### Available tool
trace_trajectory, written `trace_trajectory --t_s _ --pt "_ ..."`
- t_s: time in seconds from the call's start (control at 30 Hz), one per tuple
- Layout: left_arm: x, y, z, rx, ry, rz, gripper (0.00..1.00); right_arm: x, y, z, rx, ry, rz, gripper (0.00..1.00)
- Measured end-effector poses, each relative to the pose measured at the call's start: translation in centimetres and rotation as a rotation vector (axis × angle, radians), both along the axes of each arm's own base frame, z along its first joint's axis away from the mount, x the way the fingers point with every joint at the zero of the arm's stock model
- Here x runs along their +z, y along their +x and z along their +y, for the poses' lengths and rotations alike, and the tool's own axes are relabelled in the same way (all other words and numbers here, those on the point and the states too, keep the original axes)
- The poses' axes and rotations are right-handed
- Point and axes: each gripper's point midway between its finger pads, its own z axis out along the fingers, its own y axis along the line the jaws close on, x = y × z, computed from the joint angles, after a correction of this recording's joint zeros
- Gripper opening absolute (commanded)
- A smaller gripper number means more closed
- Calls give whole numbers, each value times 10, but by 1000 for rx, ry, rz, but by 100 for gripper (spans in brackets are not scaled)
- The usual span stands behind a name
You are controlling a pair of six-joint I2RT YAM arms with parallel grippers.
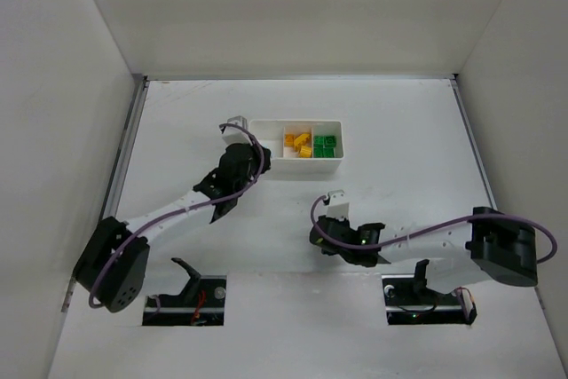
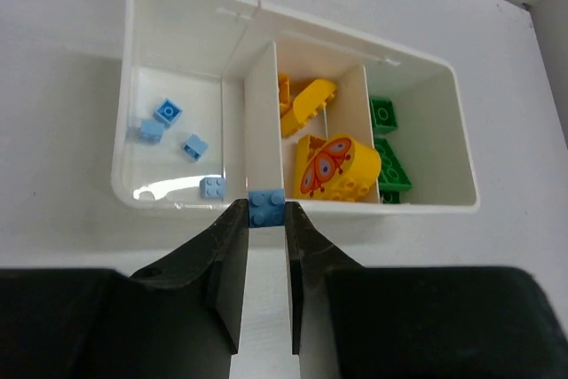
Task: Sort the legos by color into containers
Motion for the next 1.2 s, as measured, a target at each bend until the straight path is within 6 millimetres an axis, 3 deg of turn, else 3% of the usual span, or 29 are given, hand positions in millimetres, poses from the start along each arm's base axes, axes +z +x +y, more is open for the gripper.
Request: trace_trajectory --t_s 0.13,0.33,0.43,0.53,0.67,0.77,0.93,1.07,1.2 --pt "-11 25 2 36 20 24 19 7 0 2 4 21 -11 25" --pt "-36 47 11 80 64 79 43 35 5 8 -4 113 -60 25" --pt "-32 49 14 89 59 70 45 42 16 11 -1 128 -88 25" --pt "-15 45 12 82 36 36 42 54 41 16 -18 129 -130 24" --pt "11 21 19 67 -8 -31 40 90 89 43 -27 172 -208 24" --pt "11 -7 31 63 -21 -49 40 123 129 74 -19 228 -275 24" --pt "-28 -51 53 67 8 24 40 156 187 116 1 264 -360 25" --pt "-58 -79 65 71 21 93 40 160 223 137 7 253 -391 42" --pt "-73 -98 66 52 7 129 40 152 241 144 17 231 -392 56"
